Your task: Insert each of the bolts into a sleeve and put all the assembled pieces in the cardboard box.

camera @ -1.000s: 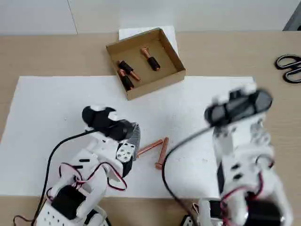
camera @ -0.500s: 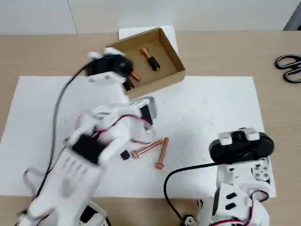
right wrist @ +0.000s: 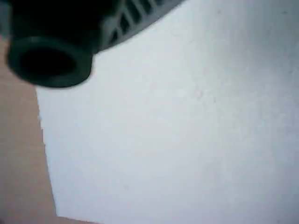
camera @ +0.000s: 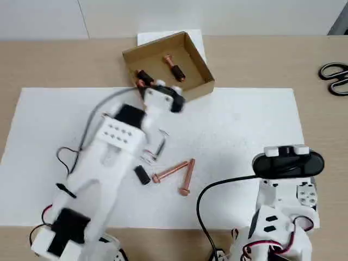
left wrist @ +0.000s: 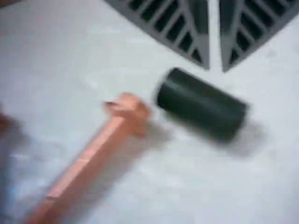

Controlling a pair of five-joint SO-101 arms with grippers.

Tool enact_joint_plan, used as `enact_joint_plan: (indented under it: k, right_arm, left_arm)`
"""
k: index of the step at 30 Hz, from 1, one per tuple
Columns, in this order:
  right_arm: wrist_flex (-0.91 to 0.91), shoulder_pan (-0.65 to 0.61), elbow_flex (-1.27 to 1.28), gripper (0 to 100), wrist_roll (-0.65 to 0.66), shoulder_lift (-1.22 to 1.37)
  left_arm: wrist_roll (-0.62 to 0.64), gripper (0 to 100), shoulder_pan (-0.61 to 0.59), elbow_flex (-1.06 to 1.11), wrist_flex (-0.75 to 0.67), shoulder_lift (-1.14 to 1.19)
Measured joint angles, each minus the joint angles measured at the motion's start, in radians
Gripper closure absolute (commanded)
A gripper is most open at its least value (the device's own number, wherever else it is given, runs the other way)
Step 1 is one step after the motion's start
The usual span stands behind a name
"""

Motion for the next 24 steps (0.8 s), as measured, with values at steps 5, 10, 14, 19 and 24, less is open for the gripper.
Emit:
enact_joint_plan:
  k: [5, 10, 14, 19, 24]
  right_arm:
    - [0.000, 0.000, 0.005, 99.4, 0.002, 0.000]
    - [0.000, 0.000, 0.005, 99.4, 0.003, 0.000]
    - [0.000, 0.000, 0.005, 99.4, 0.005, 0.000]
    - [0.000, 0.000, 0.005, 99.4, 0.005, 0.000]
    - [0.000, 0.000, 0.005, 99.4, 0.005, 0.000]
  left_arm:
    - [-0.074, 99, -0.008, -0.058, 0.040, 0.017]
    - [-0.381, 99, 0.107, -0.064, 0.044, 0.034]
    - [-0.445, 99, 0.166, -0.064, 0.044, 0.081]
    - [-0.477, 99, 0.189, -0.064, 0.041, 0.189]
    - [-0.489, 99, 0.207, -0.064, 0.032, 0.287]
